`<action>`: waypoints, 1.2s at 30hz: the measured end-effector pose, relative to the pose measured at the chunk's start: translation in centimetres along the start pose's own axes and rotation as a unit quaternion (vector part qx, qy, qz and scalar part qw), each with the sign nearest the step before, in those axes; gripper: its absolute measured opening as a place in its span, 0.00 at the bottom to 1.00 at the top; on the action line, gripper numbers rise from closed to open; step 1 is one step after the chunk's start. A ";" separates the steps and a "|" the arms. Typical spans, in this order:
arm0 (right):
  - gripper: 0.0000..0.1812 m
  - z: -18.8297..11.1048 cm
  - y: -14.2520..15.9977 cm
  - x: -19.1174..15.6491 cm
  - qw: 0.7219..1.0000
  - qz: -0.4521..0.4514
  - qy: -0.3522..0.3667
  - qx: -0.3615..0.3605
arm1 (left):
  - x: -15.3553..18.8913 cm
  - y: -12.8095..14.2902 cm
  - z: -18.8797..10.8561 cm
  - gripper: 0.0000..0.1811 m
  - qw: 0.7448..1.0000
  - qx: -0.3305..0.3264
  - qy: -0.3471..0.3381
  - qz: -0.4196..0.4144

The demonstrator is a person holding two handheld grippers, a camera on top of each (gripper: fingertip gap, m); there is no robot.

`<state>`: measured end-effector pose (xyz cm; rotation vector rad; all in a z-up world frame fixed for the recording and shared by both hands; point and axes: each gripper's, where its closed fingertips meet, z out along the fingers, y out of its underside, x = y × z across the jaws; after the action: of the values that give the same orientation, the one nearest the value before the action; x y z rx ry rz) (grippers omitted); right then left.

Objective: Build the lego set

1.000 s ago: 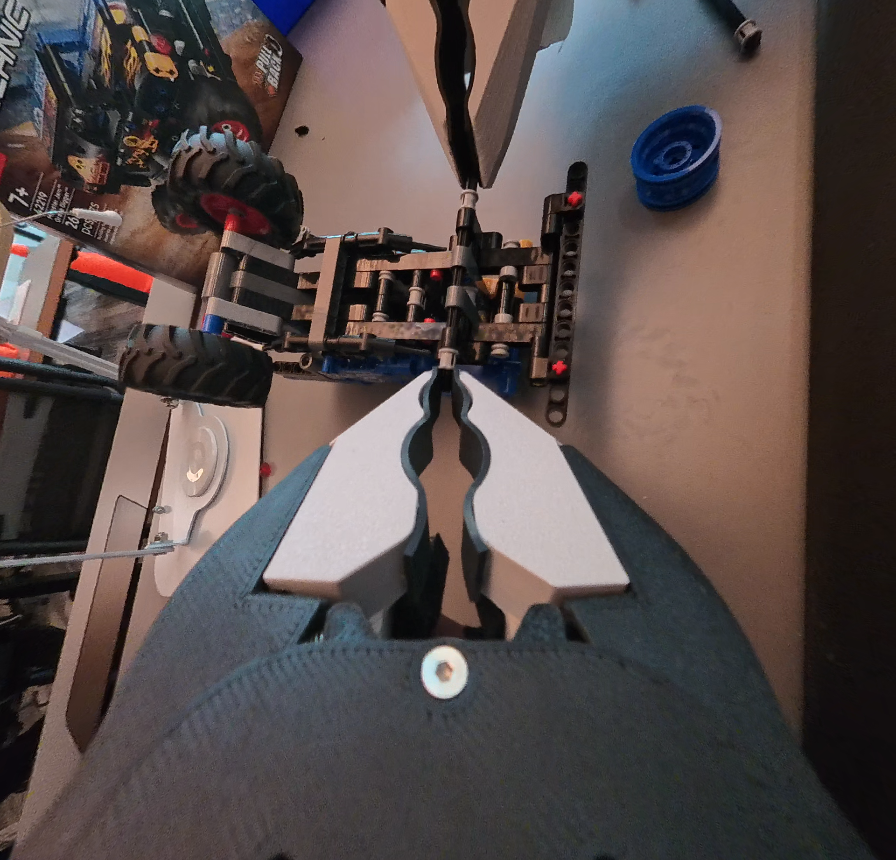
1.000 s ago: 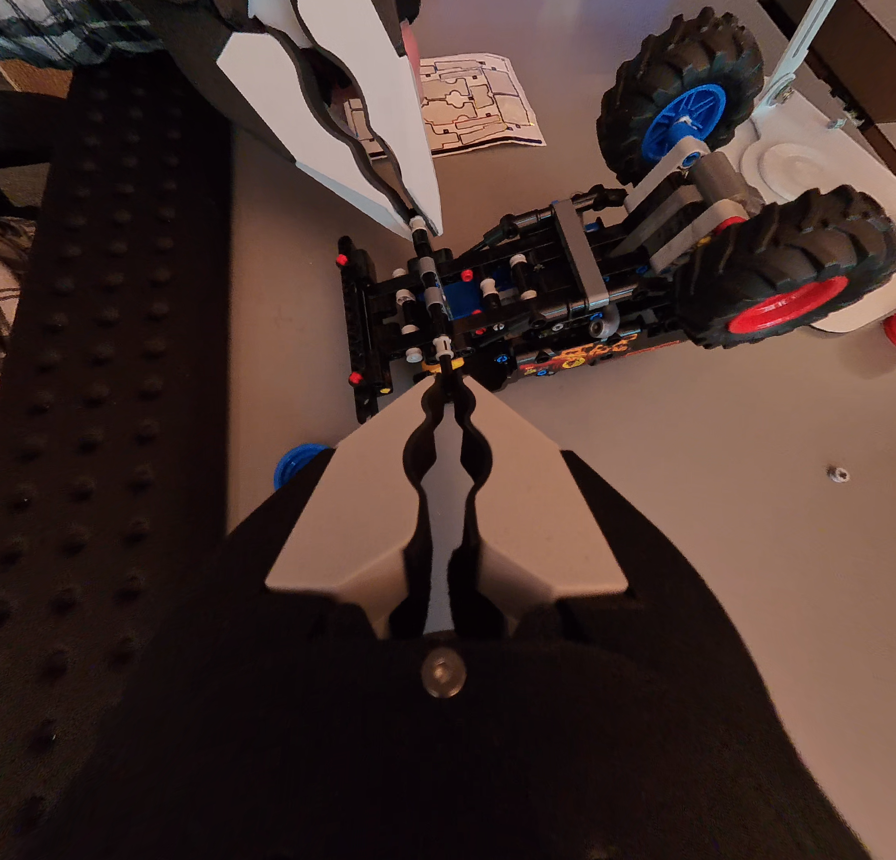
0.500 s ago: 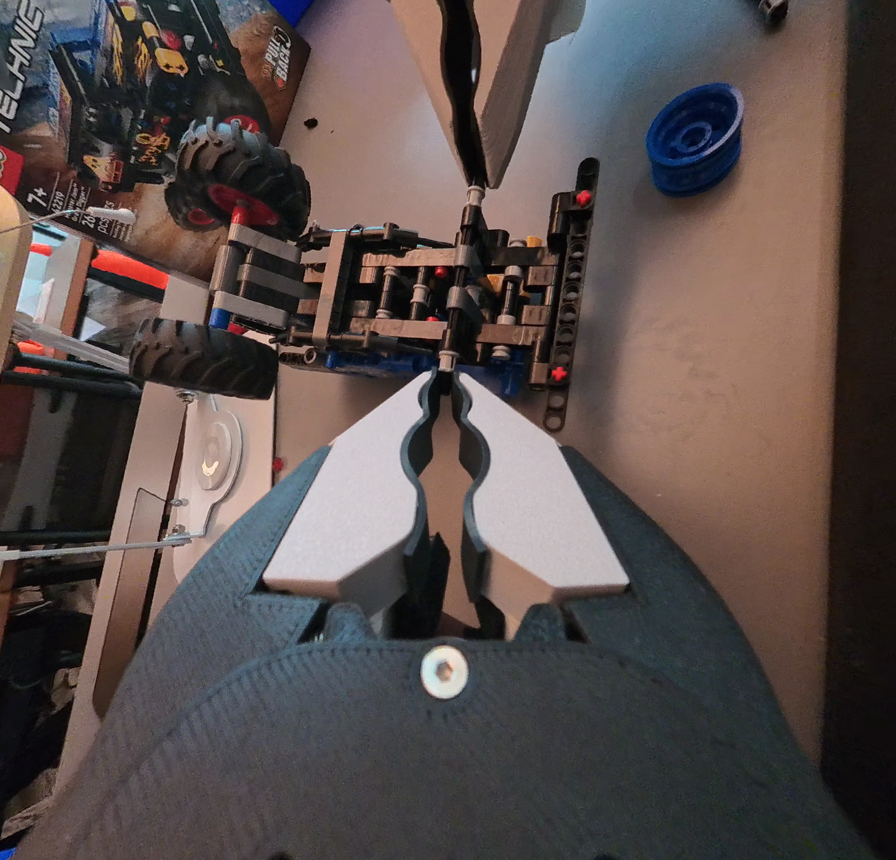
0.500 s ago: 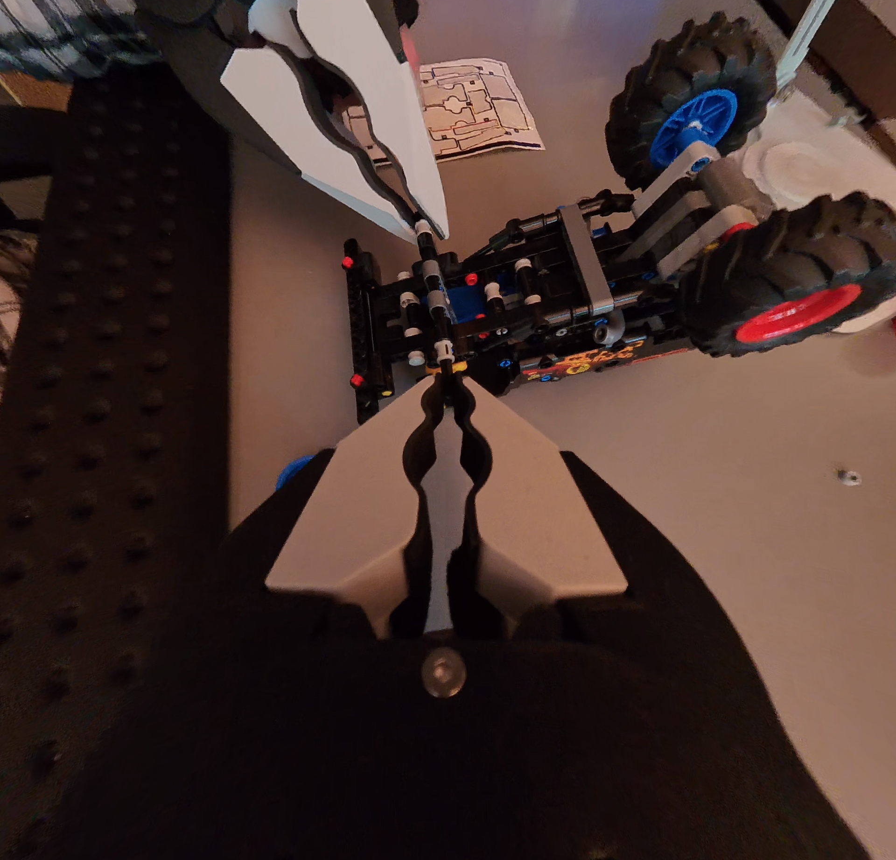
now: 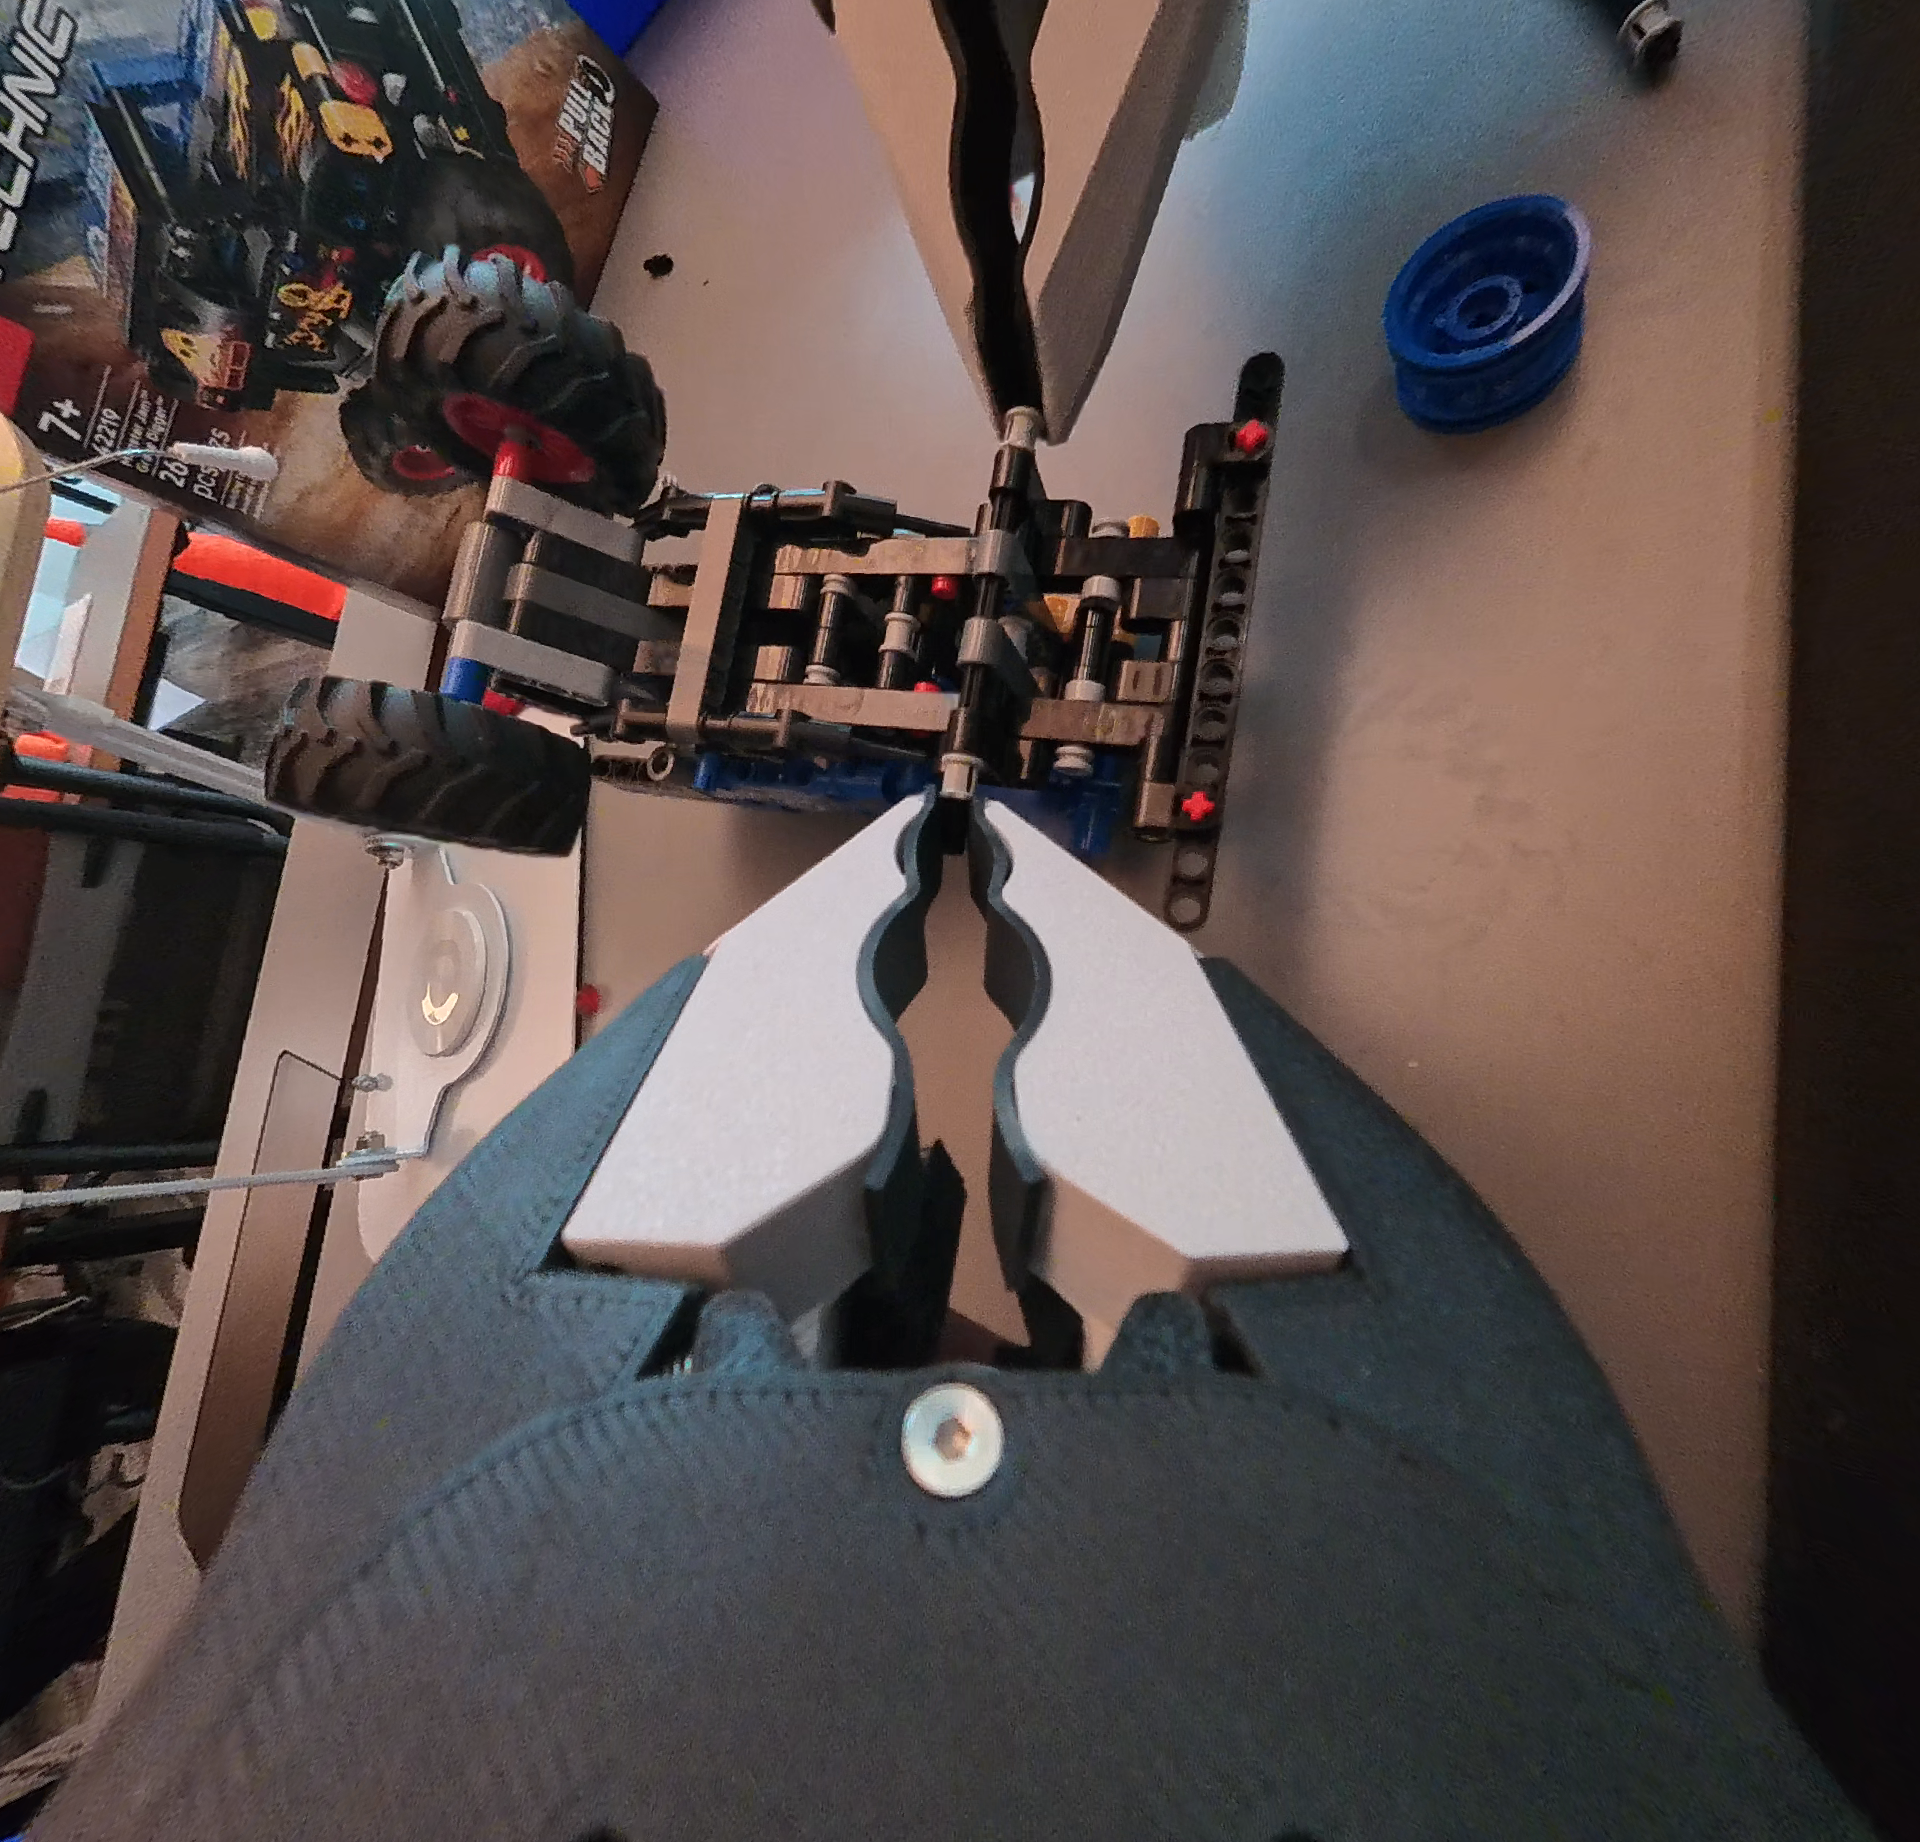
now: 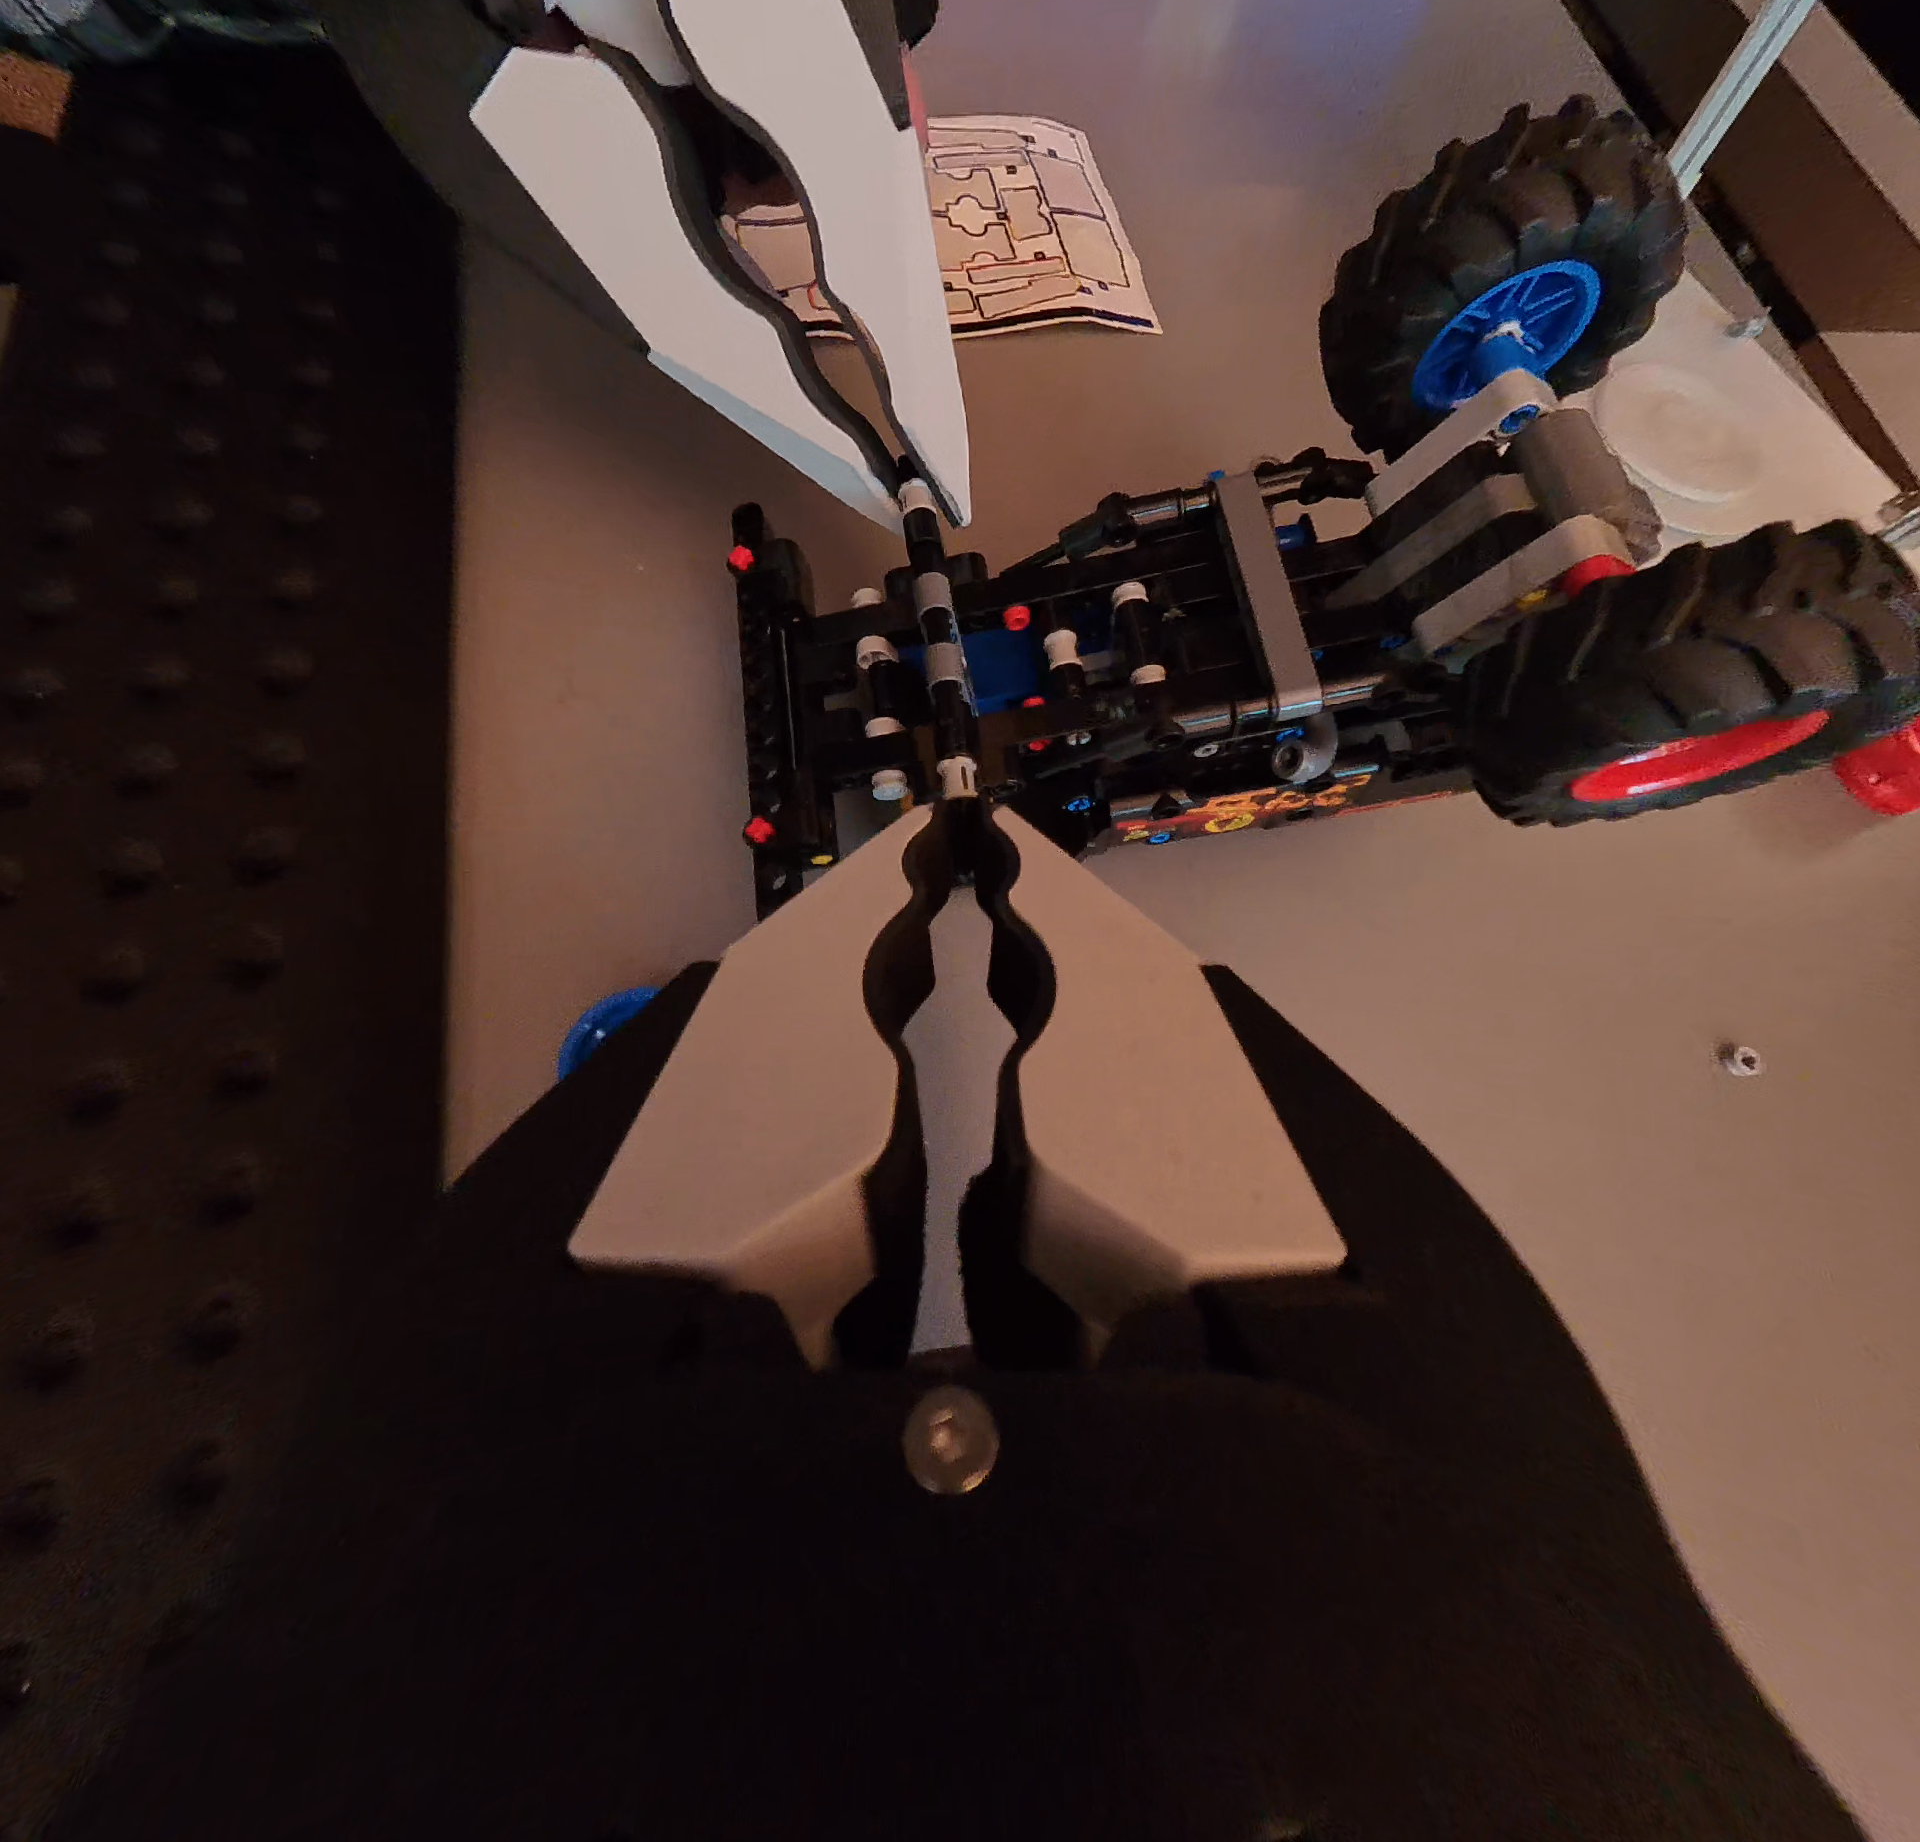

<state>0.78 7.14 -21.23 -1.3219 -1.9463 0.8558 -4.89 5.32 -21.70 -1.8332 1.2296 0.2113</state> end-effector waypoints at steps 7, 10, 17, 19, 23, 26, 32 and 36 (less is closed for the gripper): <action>0.01 -0.3 0.1 0.2 1.000 0.021 -0.005 0.016 | -0.1 0.0 0.0 0.02 1.000 0.009 0.005 -0.015; 0.05 -0.6 0.3 0.3 0.999 0.030 -0.005 0.021 | -0.2 0.1 -0.2 0.06 0.999 0.009 0.004 -0.035; 0.06 -1.2 0.3 0.7 0.999 0.025 0.007 0.028 | -0.3 0.9 -0.7 0.06 0.998 0.007 0.009 -0.061; 0.05 -1.0 0.1 0.5 0.999 0.017 0.005 0.028 | -0.3 1.0 -0.7 0.06 0.998 0.006 0.012 -0.064; 0.07 -1.1 0.2 0.5 1.000 0.017 0.005 0.026 | -0.4 1.2 -0.7 0.07 0.998 0.004 0.011 -0.067; 0.08 -1.4 0.4 0.6 0.999 0.025 0.001 0.026 | -0.3 1.6 -0.7 0.09 0.997 0.003 0.015 -0.074; 0.05 -1.1 0.1 0.2 1.000 0.009 0.002 0.024 | -0.5 0.6 -0.8 0.09 0.997 0.024 0.017 -0.071; 0.01 -0.6 -0.2 0.0 1.000 0.001 0.002 0.022 | -0.4 -0.2 -0.5 0.04 0.998 0.034 0.017 -0.056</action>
<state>1.18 7.16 -20.76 -1.2999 -1.9117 0.8909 -5.11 5.22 -21.09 -1.8469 1.1394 0.0748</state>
